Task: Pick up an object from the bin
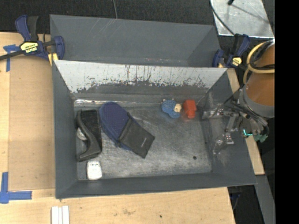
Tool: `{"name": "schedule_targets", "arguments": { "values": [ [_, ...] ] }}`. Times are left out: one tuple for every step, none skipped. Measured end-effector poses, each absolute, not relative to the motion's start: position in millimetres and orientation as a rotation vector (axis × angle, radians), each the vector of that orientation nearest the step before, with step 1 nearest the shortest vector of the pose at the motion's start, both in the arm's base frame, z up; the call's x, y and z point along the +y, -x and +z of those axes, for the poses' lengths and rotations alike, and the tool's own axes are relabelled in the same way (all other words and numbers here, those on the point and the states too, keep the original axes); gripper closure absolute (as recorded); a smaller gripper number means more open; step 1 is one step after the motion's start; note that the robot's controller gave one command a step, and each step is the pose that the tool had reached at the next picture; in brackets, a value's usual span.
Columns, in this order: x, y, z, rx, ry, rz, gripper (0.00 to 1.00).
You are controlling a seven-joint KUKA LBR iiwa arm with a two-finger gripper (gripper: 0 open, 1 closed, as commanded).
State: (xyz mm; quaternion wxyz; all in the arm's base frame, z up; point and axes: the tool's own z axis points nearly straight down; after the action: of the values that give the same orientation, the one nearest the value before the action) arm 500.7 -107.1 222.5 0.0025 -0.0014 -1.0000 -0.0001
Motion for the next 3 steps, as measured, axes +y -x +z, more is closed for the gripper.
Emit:
{"name": "schedule_targets", "arguments": {
  "values": [
    [-79.6,-552.9,170.8,-3.135,0.252,-0.002,0.00],
    [-58.0,-616.0,96.0,-3.156,0.134,0.008,0.00],
    [-56.8,-617.7,95.8,-3.161,0.130,0.008,1.00]
  ]
}}
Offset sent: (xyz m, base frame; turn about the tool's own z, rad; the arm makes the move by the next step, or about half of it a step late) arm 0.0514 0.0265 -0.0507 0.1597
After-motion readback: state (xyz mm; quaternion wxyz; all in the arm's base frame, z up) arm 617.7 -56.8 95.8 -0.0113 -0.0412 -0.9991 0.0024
